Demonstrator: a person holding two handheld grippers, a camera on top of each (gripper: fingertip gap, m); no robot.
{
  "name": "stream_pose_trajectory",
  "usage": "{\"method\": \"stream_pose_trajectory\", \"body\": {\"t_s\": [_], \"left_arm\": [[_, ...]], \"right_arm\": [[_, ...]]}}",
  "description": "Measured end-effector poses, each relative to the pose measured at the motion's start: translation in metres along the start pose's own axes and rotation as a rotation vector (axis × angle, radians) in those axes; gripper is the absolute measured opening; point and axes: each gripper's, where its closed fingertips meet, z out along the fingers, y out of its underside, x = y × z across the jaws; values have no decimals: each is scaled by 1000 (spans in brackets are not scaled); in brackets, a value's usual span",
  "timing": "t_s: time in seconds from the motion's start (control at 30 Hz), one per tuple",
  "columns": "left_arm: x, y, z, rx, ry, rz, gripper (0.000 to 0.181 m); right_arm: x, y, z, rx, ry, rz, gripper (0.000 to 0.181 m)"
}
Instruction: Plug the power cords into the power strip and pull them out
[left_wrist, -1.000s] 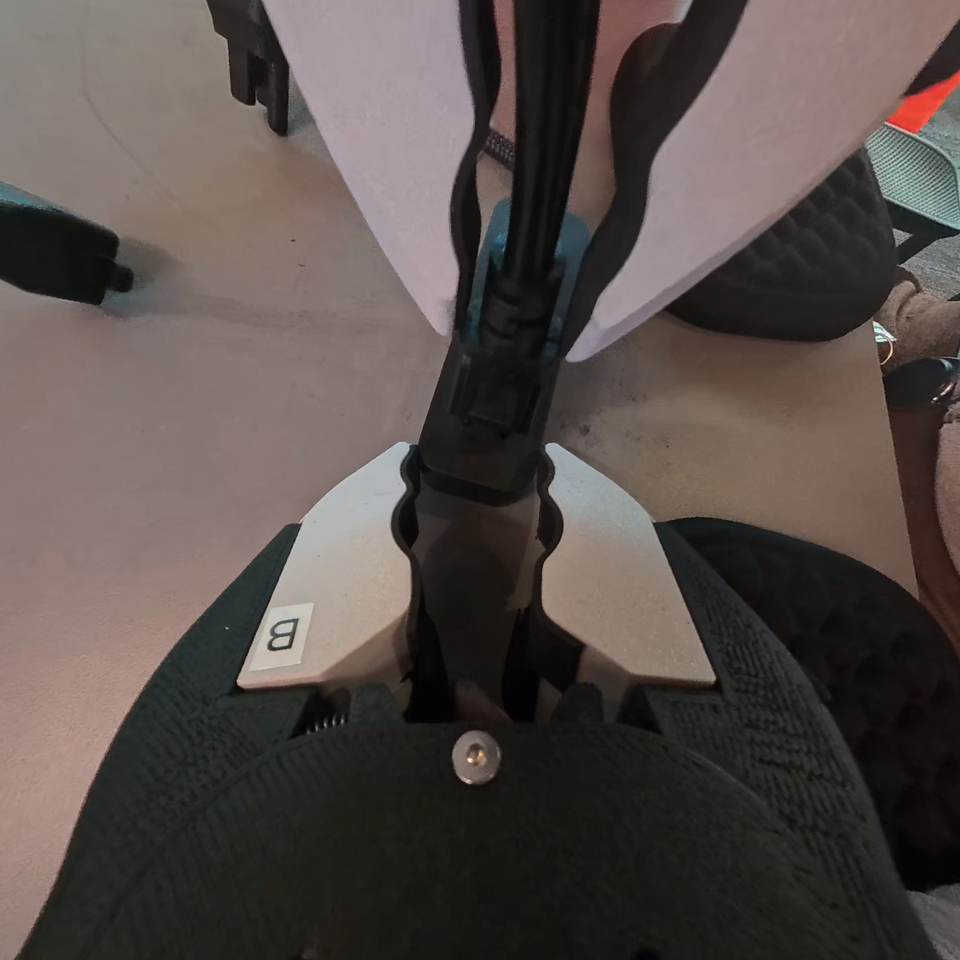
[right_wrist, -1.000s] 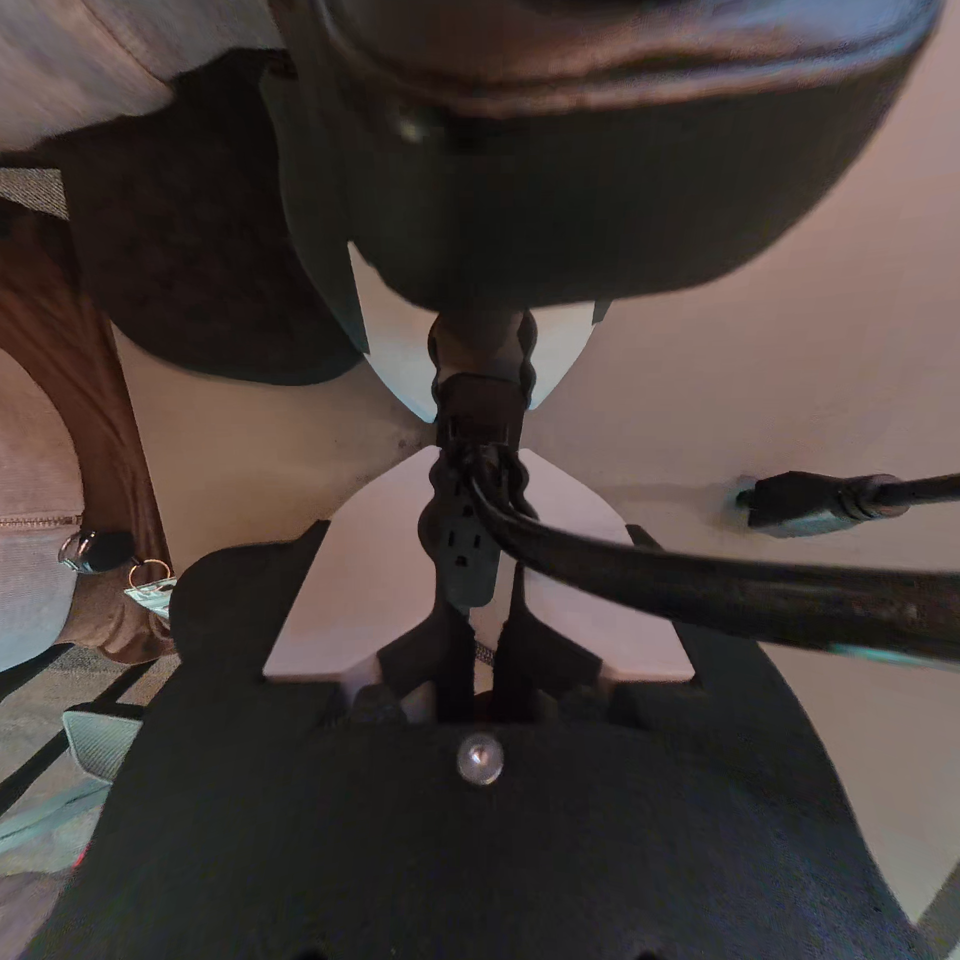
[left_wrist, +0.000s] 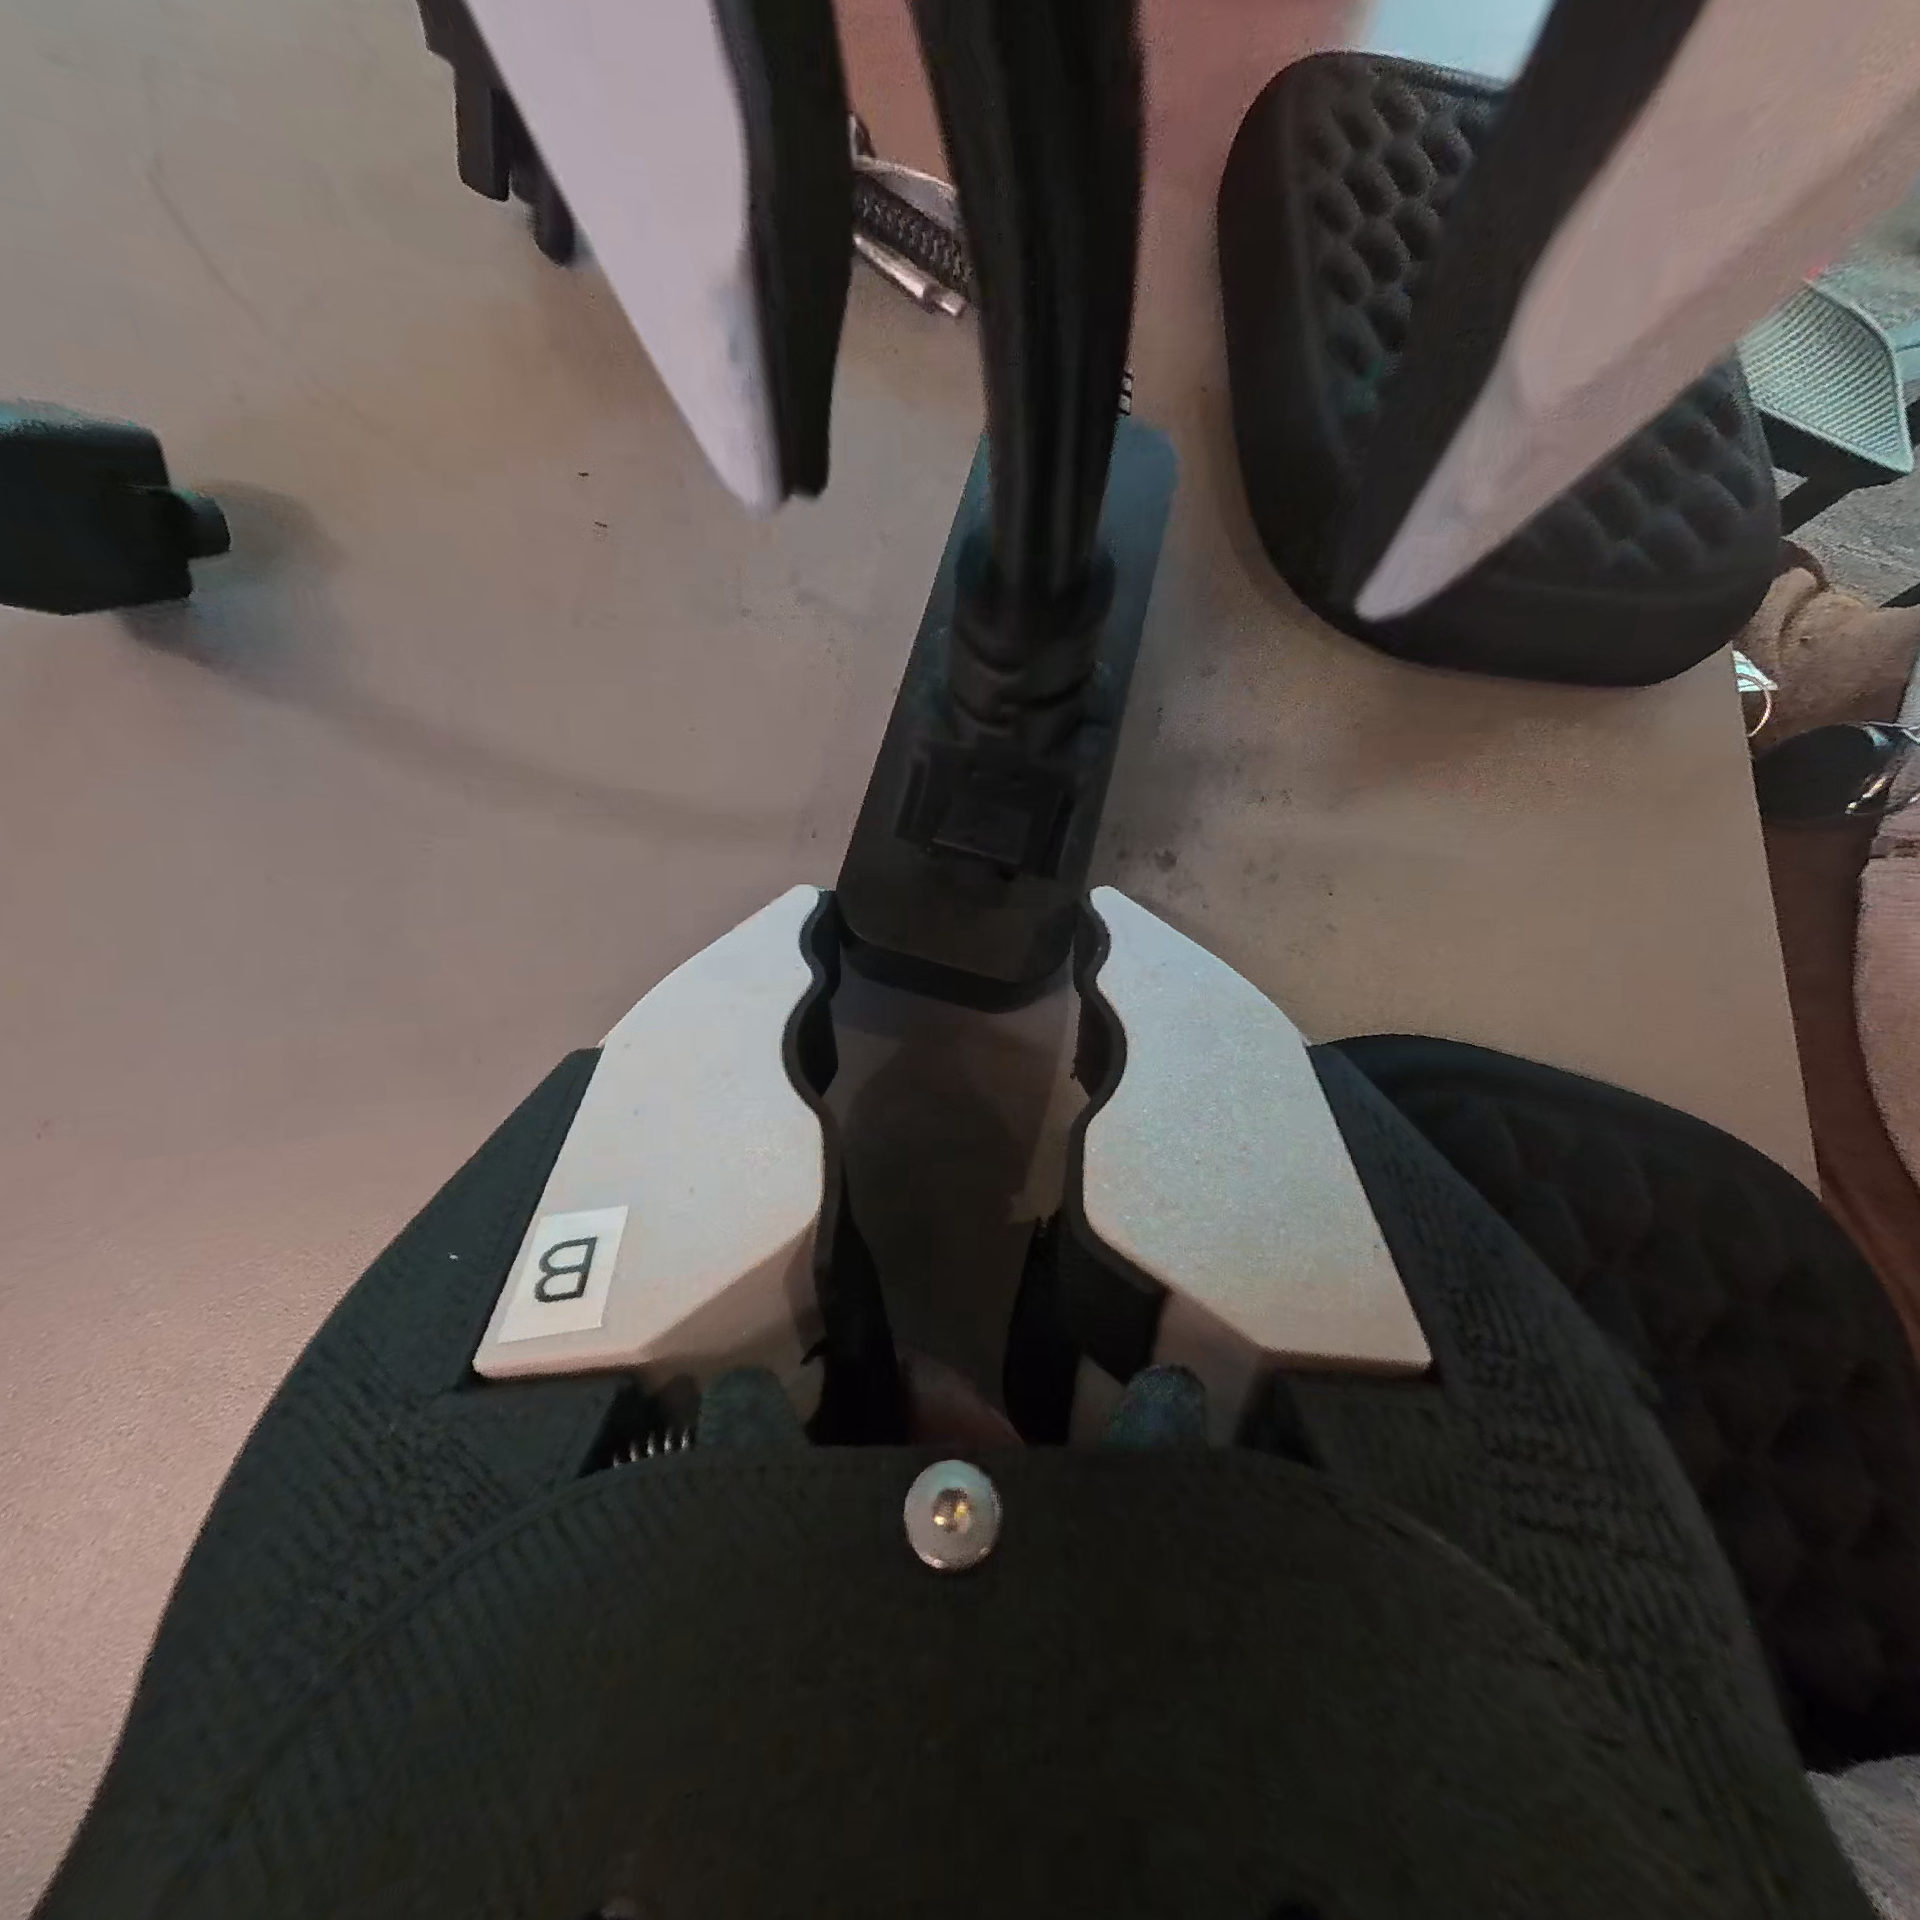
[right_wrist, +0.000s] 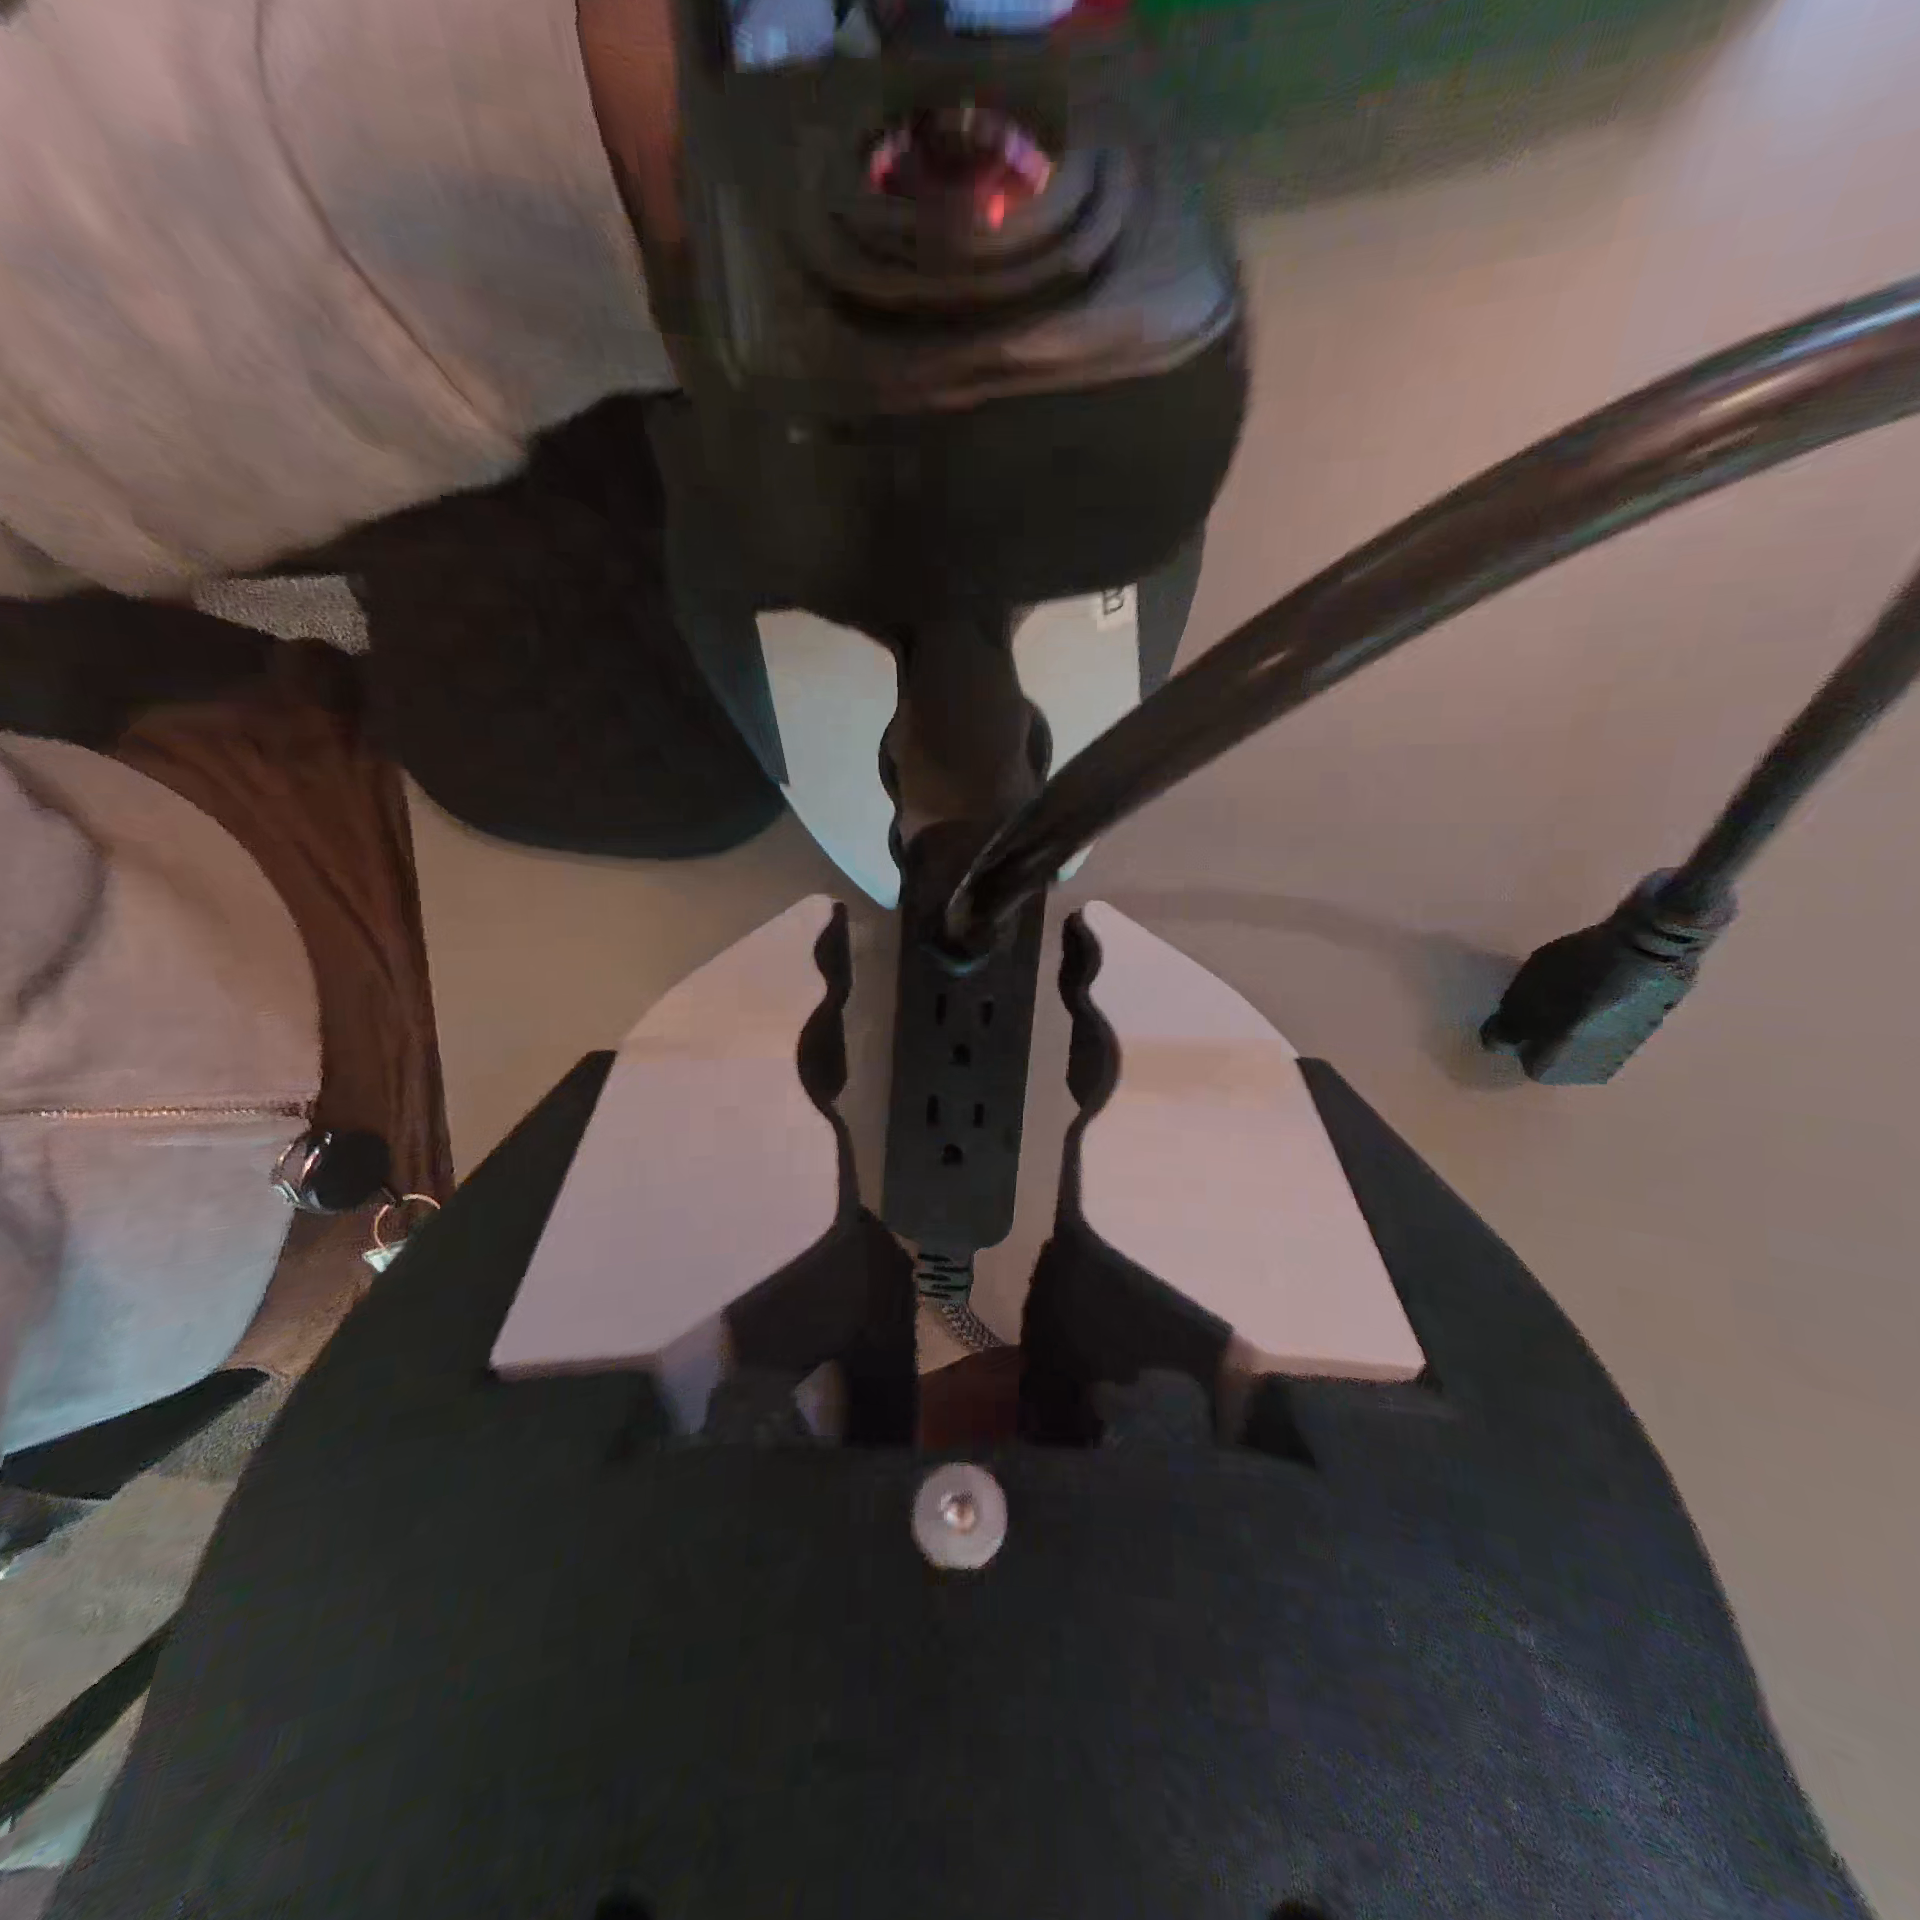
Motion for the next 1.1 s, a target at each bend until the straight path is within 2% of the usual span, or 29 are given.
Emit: {"method": "stream_pose_trajectory", "body": {"t_s": [0.1,0.2,0.4,0.6,0.7,1.1], "left_arm": [[0,0,0,0,-1,2,44],[0,0,0,0,-2,3,43],[0,0,0,0,-5,6,43],[1,0,0,-1,0,5,44],[1,0,0,0,1,5,44],[1,0,1,-5,9,-1,44]], "right_arm": [[1,1,3,-62,6,-14,38],[1,12,17,-169,33,-53,15],[-1,21,17,-245,41,-31,16],[-1,14,24,-214,28,-10,16],[-2,24,19,-245,32,4,16],[-3,23,21,-332,67,-21,15]]}}
